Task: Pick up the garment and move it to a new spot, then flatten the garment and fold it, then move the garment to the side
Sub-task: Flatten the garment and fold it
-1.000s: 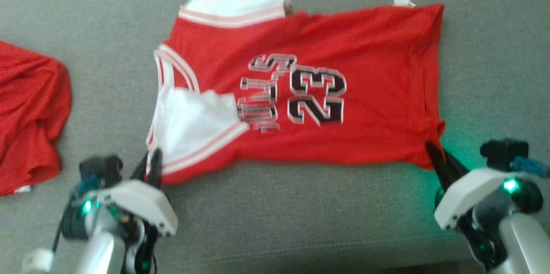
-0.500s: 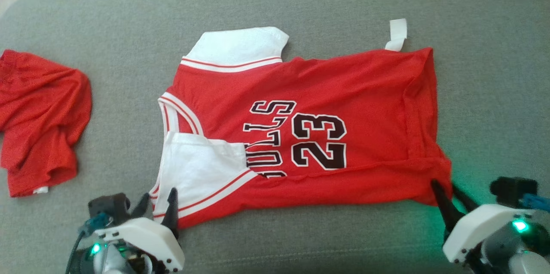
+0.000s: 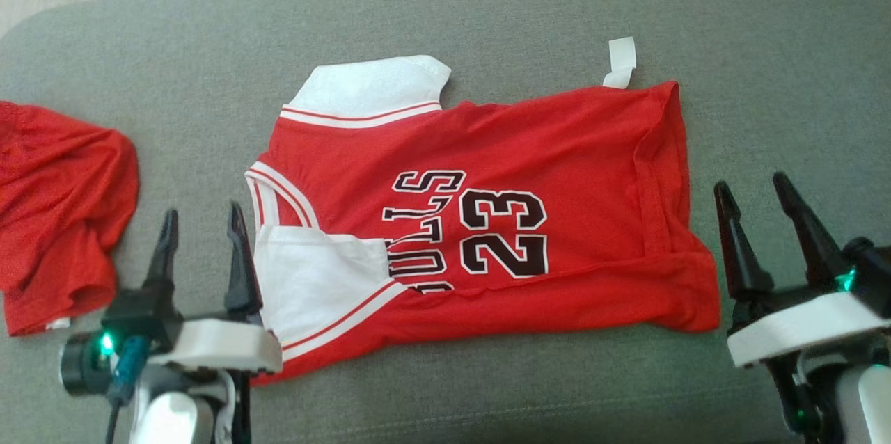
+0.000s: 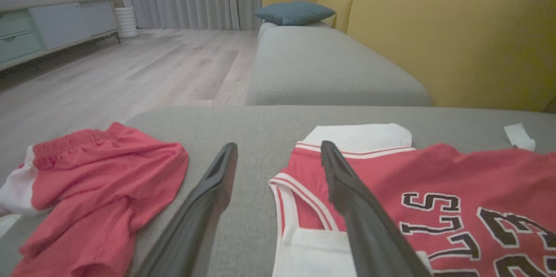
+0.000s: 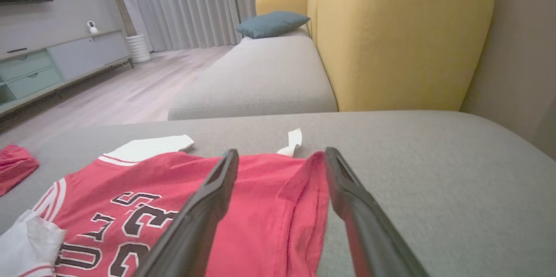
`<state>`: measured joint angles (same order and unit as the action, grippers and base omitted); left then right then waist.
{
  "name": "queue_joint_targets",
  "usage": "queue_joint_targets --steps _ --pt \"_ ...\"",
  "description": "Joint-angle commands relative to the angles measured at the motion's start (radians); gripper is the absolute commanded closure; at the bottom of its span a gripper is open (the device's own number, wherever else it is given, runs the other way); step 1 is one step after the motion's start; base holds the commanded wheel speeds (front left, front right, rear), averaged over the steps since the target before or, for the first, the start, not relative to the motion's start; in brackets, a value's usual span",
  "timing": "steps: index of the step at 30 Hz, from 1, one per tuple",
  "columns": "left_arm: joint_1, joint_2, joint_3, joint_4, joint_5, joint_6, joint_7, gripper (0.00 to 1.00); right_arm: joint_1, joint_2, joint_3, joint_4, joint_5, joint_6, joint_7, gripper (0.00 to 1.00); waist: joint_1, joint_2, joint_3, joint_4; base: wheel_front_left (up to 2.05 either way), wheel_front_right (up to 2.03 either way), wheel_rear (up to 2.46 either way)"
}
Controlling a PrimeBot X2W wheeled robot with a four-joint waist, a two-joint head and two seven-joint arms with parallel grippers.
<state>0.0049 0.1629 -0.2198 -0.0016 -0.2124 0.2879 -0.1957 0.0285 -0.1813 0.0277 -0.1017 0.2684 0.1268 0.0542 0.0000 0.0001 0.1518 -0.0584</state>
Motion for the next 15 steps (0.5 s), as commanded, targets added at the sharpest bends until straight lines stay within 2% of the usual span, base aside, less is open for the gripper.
queue_joint_targets --steps 1,15 --pt "-0.046 0.026 0.034 -0.046 0.013 0.005 -0.011 0.0 -0.032 -0.006 0.019 -0.052 -0.004 0.004 -0.005 0.0 0.0 -0.0001 0.0 0.001 0.0 0.0 0.0" --pt "-0.062 0.041 0.017 -0.057 0.024 0.011 0.022 0.0 -0.041 0.01 0.033 -0.089 0.007 0.004 0.021 0.0 0.0 -0.0001 0.025 0.0 0.0 0.0 0.0"
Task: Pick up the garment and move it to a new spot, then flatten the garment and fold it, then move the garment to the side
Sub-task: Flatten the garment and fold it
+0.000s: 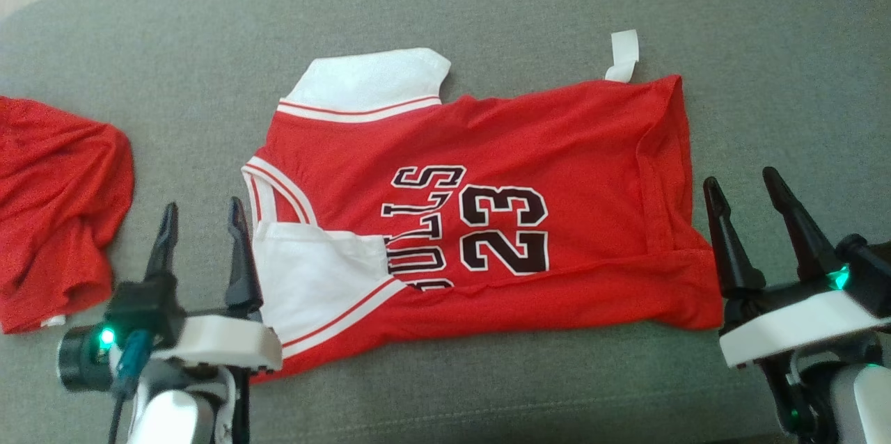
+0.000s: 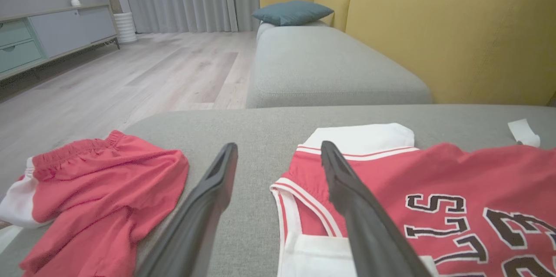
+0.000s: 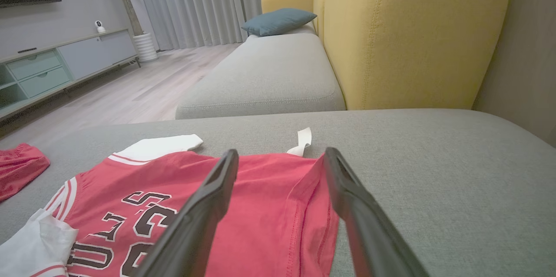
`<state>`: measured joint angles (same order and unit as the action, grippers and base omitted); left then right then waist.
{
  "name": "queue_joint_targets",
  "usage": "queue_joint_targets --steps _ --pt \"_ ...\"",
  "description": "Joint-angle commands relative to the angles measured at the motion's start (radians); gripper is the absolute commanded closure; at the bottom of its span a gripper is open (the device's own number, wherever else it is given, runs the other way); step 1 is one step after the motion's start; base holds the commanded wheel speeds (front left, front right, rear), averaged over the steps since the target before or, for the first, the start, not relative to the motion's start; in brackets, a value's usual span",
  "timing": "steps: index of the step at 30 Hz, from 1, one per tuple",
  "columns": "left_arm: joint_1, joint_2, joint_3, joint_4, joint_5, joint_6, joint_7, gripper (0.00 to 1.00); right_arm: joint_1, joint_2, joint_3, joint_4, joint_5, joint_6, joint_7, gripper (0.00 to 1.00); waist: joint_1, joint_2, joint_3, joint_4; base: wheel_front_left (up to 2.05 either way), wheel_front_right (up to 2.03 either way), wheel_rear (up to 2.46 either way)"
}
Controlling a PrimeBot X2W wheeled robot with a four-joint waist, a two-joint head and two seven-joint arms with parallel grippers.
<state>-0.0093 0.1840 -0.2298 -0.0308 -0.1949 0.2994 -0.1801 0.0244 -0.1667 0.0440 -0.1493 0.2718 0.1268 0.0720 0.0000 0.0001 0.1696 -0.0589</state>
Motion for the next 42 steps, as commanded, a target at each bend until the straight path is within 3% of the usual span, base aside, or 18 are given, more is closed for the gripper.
queue_joint_targets --steps 1,12,19,28,34,36,42 --pt "-0.059 0.02 0.021 -0.023 0.002 -0.009 0.016 0.0 -0.038 -0.005 0.014 -0.044 0.004 0.004 0.004 0.0 0.0 -0.0001 0.017 0.002 0.0 0.0 0.0" --pt "-0.462 -0.016 -0.043 0.193 -0.03 -0.138 0.086 0.0 -0.103 -0.014 0.024 -0.054 0.019 0.004 0.008 0.0 0.0 -0.0001 0.173 -0.017 0.0 0.0 0.0" --pt "-0.771 -0.051 -0.078 0.518 -0.04 -0.217 0.142 0.0 -0.159 -0.02 0.049 -0.023 0.041 0.004 -0.011 0.0 0.0 -0.0001 0.264 -0.058 0.0 0.0 0.0" --pt "-1.023 -0.081 -0.125 0.942 -0.022 -0.247 0.244 0.0 -0.184 -0.017 0.069 0.021 0.062 0.004 -0.024 0.0 0.0 -0.0001 0.317 -0.084 0.0 0.0 0.0" --pt "-1.096 -0.095 -0.164 1.147 -0.008 -0.25 0.399 0.0 -0.191 -0.024 0.07 0.039 0.073 0.004 -0.021 0.0 0.0 -0.0001 0.323 -0.088 0.0 0.0 0.0" --pt "-1.107 -0.1 -0.178 1.19 -0.004 -0.257 0.437 0.98 -0.198 -0.03 0.063 0.044 0.073 0.004 -0.017 0.0 0.0 -0.0001 0.32 -0.089 0.0 0.0 0.0" --pt "-1.121 -0.112 -0.219 1.221 0.018 -0.257 0.397 1.0 -0.228 -0.056 0.011 0.062 0.074 0.004 -0.001 0.0 0.0 -0.0001 0.307 -0.078 0.0 0.0 0.0"
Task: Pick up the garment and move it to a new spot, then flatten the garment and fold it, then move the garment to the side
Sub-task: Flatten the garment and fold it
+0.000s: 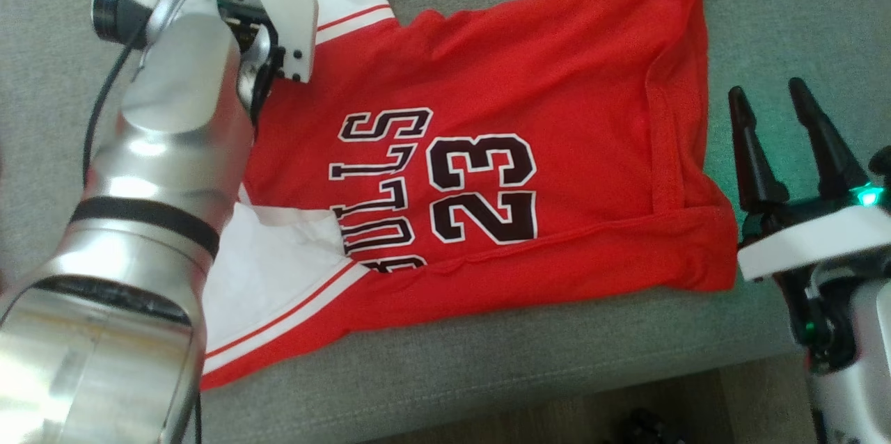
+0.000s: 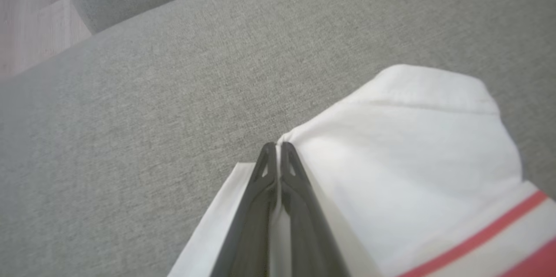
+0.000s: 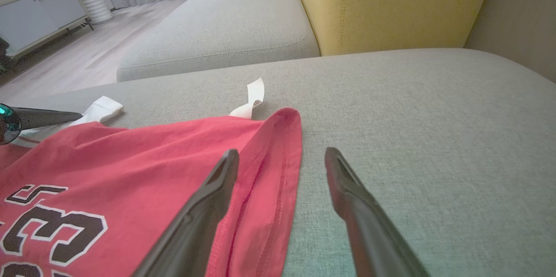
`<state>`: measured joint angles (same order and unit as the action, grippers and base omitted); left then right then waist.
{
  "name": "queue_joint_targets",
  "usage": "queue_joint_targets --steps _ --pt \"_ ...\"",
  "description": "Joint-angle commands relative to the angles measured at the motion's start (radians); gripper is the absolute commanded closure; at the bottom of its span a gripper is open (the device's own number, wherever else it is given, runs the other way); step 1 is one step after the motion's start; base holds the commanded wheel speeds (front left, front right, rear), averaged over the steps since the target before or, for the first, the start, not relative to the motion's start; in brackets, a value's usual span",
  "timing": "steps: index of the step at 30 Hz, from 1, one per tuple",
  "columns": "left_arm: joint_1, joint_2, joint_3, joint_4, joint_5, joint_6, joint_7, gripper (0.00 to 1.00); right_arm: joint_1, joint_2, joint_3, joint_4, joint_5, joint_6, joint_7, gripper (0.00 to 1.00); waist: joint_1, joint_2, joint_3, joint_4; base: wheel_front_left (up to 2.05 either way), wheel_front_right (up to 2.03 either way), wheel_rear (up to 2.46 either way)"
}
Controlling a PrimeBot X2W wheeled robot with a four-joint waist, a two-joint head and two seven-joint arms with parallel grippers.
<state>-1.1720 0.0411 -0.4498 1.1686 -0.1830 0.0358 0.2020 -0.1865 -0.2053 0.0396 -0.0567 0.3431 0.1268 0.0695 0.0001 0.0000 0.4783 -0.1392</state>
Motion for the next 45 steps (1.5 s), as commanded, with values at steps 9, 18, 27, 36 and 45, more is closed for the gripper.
queue_joint_targets --steps 9,18,27,36,45 --pt "0.037 0.016 -0.001 -0.009 -0.023 0.038 -0.183 1.0 -0.211 -0.105 0.026 0.134 0.075 0.004 0.094 0.0 -0.0001 0.0 -0.003 0.05 0.0 0.0 0.0" --pt "0.032 0.01 -0.016 -0.049 -0.07 0.03 -0.295 1.0 -0.421 -0.164 0.121 0.375 0.144 0.004 0.167 0.0 -0.0001 0.0 0.025 0.101 0.0 0.0 0.0" --pt "0.048 0.009 -0.062 -0.097 -0.143 0.043 -0.355 1.0 -0.521 -0.205 0.171 0.567 0.196 0.004 0.258 1.0 -0.0001 0.0 0.024 0.123 0.0 0.0 0.0" --pt "0.084 0.015 -0.007 -0.193 -0.202 0.09 -0.457 1.0 -0.541 -0.251 0.177 0.552 0.233 0.004 0.094 1.0 -0.0001 0.0 -0.009 0.142 0.0 0.0 0.0" --pt "0.288 0.087 0.072 -0.589 -0.146 0.147 -0.463 1.0 -0.465 -0.279 0.188 0.429 0.243 0.004 -0.063 1.0 -0.0001 0.0 -0.064 0.146 0.0 0.0 0.0"
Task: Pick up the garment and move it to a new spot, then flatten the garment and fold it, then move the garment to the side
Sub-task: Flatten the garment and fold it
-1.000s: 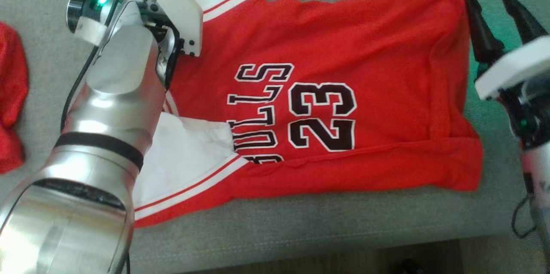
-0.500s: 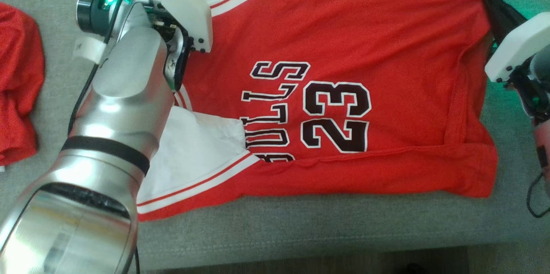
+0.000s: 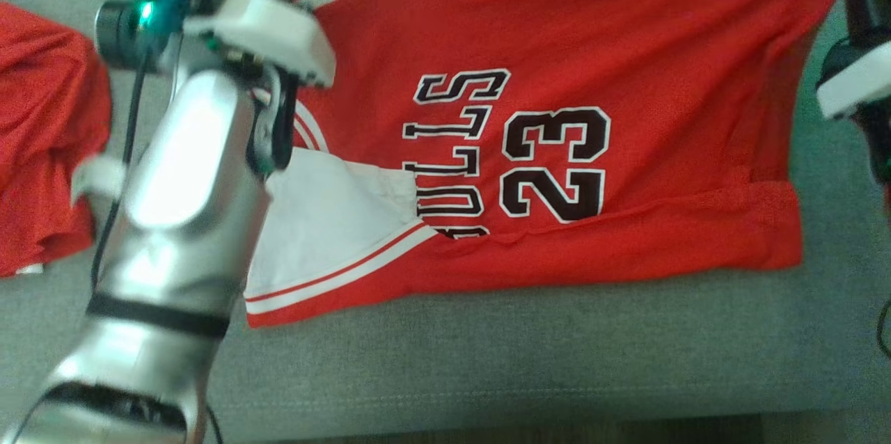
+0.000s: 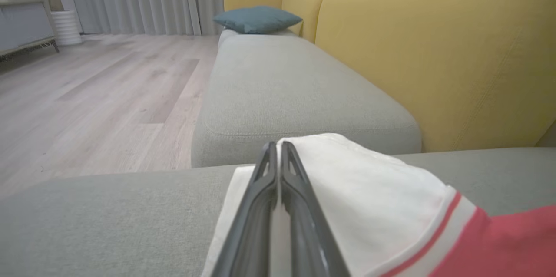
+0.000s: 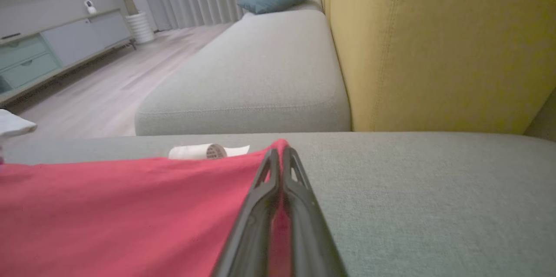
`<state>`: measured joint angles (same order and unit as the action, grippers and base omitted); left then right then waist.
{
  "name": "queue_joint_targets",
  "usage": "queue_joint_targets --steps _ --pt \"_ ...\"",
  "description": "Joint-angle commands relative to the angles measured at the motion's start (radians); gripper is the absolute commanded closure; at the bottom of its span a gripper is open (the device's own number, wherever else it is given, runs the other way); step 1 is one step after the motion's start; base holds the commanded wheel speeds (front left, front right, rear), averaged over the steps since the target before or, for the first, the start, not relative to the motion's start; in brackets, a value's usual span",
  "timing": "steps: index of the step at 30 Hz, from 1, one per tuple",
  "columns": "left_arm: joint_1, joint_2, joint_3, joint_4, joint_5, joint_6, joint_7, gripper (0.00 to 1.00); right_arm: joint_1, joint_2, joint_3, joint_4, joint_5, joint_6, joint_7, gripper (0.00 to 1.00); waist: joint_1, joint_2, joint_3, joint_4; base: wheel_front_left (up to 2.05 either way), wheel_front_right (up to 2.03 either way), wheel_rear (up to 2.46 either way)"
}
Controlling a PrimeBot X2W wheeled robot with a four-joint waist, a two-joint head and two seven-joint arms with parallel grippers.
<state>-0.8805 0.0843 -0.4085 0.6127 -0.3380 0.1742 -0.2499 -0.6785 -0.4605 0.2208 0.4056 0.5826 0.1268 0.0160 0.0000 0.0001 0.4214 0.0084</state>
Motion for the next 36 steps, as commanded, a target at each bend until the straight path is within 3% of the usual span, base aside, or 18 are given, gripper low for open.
queue_joint_targets --steps 1,7,12,18,25,26,27,28,36 --pt "0.029 0.051 0.04 -0.077 0.014 0.01 -0.012 1.0 0.044 -0.026 0.013 -0.049 0.002 0.004 -0.019 1.0 0.0 -0.0001 -0.013 -0.003 0.0 0.0 0.0" --pt "0.253 0.08 0.078 -0.313 0.048 0.038 -0.012 1.0 0.17 -0.043 0.063 -0.106 0.006 0.004 -0.058 1.0 0.0 -0.0001 -0.041 -0.013 0.0 0.0 0.0" --pt "0.442 0.087 0.103 -0.417 0.046 0.05 -0.012 1.0 0.268 -0.033 0.101 -0.115 0.019 0.004 -0.07 1.0 0.0 -0.0001 -0.056 -0.024 0.0 0.0 0.0" --pt "0.585 0.077 0.109 -0.429 0.032 0.049 -0.012 1.0 0.351 -0.007 0.094 -0.104 0.024 0.004 -0.092 1.0 0.0 -0.0001 -0.07 -0.031 0.0 0.0 0.0" --pt "0.669 0.072 0.097 -0.353 -0.003 0.016 -0.008 1.0 0.436 0.029 0.073 -0.101 0.018 0.004 -0.091 0.98 0.0 -0.0001 -0.091 -0.044 0.0 0.0 0.0" --pt "0.674 0.071 0.096 -0.337 -0.009 0.012 -0.004 0.94 0.444 0.034 0.07 -0.101 0.015 0.004 -0.091 0.69 0.0 -0.0001 -0.095 -0.047 0.0 0.0 0.0" --pt "0.678 0.069 0.098 -0.323 -0.018 0.009 -0.001 0.51 0.452 0.042 0.063 -0.099 0.014 0.004 -0.09 0.13 0.0 -0.0001 -0.098 -0.05 0.0 0.0 0.0" --pt "0.682 0.068 0.099 -0.311 -0.023 0.009 -0.001 0.0 0.46 0.048 0.058 -0.098 0.01 0.004 -0.087 0.0 0.0 -0.0001 -0.102 -0.053 0.0 0.0 0.0" --pt "0.72 0.077 0.104 -0.332 0.001 0.036 -0.007 0.0 0.539 0.108 -0.027 -0.173 -0.077 0.004 -0.135 0.0 0.0 -0.0001 -0.144 -0.062 0.0 0.0 0.0"
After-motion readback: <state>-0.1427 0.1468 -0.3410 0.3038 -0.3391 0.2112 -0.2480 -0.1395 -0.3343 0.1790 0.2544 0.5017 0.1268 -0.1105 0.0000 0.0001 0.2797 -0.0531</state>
